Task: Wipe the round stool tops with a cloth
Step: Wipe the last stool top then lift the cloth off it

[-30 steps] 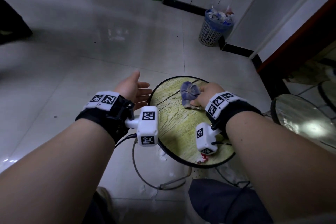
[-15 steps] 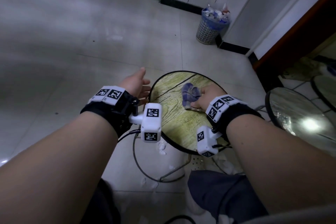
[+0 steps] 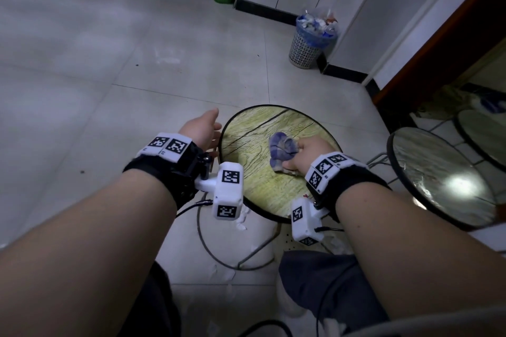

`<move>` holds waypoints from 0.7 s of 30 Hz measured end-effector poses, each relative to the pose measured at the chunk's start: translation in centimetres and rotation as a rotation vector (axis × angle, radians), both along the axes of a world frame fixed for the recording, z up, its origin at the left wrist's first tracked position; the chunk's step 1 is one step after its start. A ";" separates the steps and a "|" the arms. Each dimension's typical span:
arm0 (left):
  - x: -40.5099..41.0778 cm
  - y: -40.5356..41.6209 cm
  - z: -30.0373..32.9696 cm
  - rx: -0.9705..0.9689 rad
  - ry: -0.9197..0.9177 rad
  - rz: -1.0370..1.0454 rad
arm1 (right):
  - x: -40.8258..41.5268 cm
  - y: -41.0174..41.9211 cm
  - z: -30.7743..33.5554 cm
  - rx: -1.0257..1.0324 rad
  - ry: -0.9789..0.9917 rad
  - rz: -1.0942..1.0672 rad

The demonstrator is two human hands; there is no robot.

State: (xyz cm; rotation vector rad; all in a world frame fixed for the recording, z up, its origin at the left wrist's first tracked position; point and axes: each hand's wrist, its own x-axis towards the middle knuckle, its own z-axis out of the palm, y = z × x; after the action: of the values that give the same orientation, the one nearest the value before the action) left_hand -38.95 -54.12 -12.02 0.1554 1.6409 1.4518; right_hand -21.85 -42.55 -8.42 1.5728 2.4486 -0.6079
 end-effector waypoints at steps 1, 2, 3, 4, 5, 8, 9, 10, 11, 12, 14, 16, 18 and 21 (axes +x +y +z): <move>0.1 -0.1 0.0 -0.004 0.006 0.004 | 0.2 -0.1 -0.1 -0.008 0.028 -0.014; 0.3 -0.2 0.1 -0.010 0.012 0.004 | 0.4 -0.2 -0.2 -0.013 0.049 -0.023; 0.5 -0.3 0.2 -0.016 0.020 0.005 | 0.7 -0.4 -0.2 -0.015 0.057 -0.026; 0.6 -0.4 0.2 -0.020 0.024 0.005 | 0.8 -0.5 -0.2 -0.013 0.053 -0.022; 0.8 -0.6 0.3 -0.022 0.030 0.008 | 1.0 -0.7 -0.2 -0.008 0.047 -0.020; 1.2 -1.0 0.3 -0.030 0.047 0.001 | 1.5 -1.1 -0.1 -0.003 0.050 -0.030; 1.4 -1.3 0.3 -0.036 0.058 -0.005 | 1.7 -1.3 -0.1 -0.002 0.051 -0.031; 1.6 -1.6 0.3 -0.046 0.072 -0.013 | 2.1 -1.5 0.0 -0.002 0.048 -0.028; 1.7 -1.8 0.3 -0.054 0.080 -0.013 | 2.3 -1.6 0.0 -0.004 0.037 -0.020; 1.9 -2.2 0.4 -0.062 0.083 -0.013 | 2.5 -1.8 0.0 -0.006 0.023 -0.010; 2.3 -2.7 0.5 -0.070 0.083 -0.014 | 3.0 -2.1 0.0 -0.012 0.019 -0.001; 2.9 -3.0 0.7 -0.075 0.073 -0.012 | 3.5 -2.3 -0.1 -0.013 0.026 -0.006; 3.3 -3.4 0.9 -0.079 0.074 -0.010 | 4.0 -2.7 -0.1 -0.014 0.034 -0.022; 4.2 -3.7 1.1 -0.088 0.075 -0.016 | 4.8 -3.2 -0.2 -0.018 0.038 -0.040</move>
State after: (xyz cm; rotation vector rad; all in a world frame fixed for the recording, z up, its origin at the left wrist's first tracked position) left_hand -34.77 -57.87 -10.91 0.1739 1.7573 1.3734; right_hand -17.06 -45.77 -8.64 1.6210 2.4374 -0.6705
